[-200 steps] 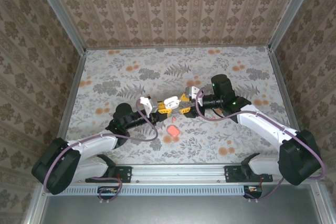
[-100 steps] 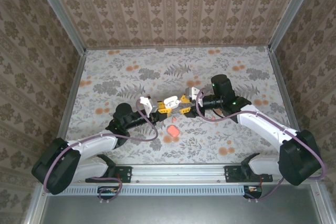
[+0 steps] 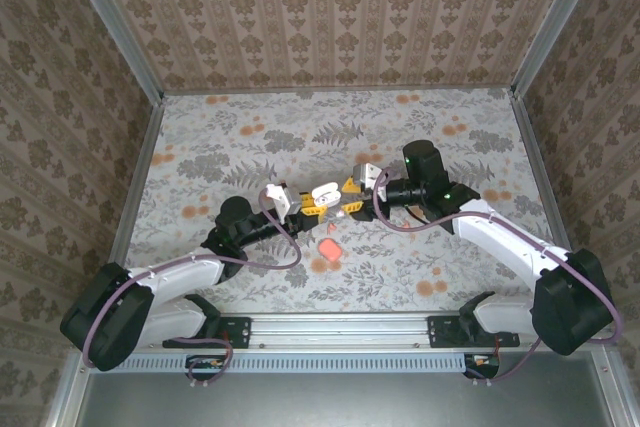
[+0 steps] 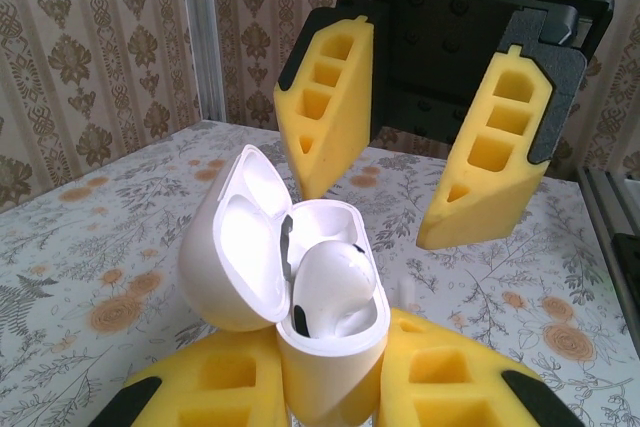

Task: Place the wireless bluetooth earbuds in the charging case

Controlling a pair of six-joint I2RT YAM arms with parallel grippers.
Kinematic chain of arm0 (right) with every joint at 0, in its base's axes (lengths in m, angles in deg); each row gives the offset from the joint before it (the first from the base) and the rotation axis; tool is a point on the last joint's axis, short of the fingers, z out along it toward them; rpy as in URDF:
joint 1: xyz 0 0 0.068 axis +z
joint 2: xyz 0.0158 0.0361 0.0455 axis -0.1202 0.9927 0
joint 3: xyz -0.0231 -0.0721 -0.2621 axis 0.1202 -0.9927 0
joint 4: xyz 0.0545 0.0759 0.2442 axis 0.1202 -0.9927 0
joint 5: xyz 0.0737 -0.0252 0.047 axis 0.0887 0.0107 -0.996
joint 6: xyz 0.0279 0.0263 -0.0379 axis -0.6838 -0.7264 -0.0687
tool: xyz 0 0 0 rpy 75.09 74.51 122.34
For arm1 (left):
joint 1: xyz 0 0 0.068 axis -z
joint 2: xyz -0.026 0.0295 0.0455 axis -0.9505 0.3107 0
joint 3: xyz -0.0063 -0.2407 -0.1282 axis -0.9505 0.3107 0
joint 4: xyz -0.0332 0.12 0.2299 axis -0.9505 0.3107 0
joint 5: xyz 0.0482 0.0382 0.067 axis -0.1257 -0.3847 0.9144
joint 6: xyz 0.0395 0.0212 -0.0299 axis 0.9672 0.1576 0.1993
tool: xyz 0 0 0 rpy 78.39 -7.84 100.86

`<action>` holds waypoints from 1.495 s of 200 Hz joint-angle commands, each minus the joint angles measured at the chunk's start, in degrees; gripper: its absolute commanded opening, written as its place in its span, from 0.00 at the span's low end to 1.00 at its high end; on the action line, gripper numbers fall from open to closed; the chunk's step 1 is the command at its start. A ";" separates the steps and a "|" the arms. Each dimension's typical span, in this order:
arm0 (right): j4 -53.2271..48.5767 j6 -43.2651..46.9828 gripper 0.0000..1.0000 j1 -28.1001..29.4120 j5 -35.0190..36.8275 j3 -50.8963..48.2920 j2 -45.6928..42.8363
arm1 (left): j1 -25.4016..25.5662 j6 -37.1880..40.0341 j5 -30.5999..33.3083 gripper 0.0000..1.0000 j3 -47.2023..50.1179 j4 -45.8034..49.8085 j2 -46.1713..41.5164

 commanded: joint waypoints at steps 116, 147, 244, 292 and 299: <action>-23.86 -11.87 0.42 0.86 16.99 4.72 -0.94 | -1.12 1.47 16.35 0.13 0.50 6.73 -5.11; -33.35 5.55 0.43 2.05 19.10 4.90 0.00 | -1.38 1.73 17.52 0.13 0.87 10.44 -6.79; -33.02 20.47 0.43 9.36 33.36 9.91 18.58 | -1.91 2.44 20.60 0.13 3.01 17.23 -12.82; -35.40 22.62 0.41 10.31 34.24 13.73 25.18 | -2.57 2.48 21.52 0.13 4.28 18.78 -15.37; -35.71 22.69 0.41 10.43 34.24 14.25 25.93 | -2.61 2.38 21.63 0.13 4.46 18.79 -15.42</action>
